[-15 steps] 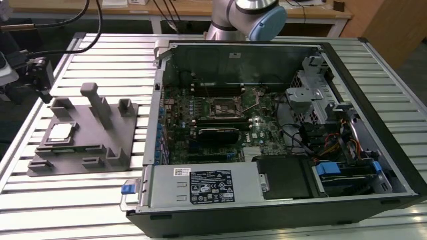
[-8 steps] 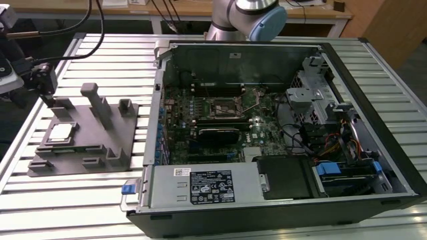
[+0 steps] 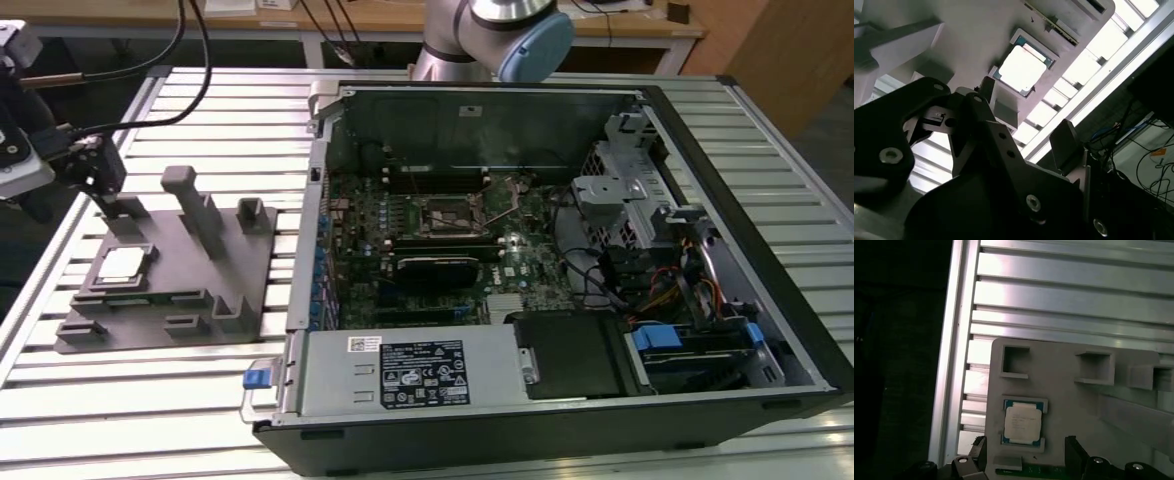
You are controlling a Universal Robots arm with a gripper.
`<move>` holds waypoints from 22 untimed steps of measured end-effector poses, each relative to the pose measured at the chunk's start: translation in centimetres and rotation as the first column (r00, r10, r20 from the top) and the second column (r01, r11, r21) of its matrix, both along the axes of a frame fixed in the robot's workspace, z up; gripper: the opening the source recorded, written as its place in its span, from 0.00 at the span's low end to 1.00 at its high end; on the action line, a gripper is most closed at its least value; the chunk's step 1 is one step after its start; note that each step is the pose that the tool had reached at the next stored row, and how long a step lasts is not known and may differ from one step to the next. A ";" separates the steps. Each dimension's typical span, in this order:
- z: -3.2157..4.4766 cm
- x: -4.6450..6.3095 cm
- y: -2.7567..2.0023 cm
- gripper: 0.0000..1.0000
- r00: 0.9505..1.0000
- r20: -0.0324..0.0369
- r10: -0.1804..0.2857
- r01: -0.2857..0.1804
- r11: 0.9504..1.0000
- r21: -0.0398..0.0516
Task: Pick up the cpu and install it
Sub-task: 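Pick up the cpu and move it towards the insertion slot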
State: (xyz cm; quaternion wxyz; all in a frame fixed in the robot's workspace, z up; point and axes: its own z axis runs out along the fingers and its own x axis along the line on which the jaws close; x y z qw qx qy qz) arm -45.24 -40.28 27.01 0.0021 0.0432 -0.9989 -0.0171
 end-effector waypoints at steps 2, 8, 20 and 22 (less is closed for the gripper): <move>-0.34 0.0 -0.01 0.72 1.000 0.003 -0.002 0.002 1.000 0.000; -1.35 0.0 -0.01 0.72 1.000 0.004 -0.029 0.029 1.000 0.000; -3.84 0.0 -0.21 0.72 0.999 0.007 -0.047 0.047 0.999 0.000; -4.11 0.0 -0.22 0.72 0.999 0.007 -0.048 0.048 0.999 0.000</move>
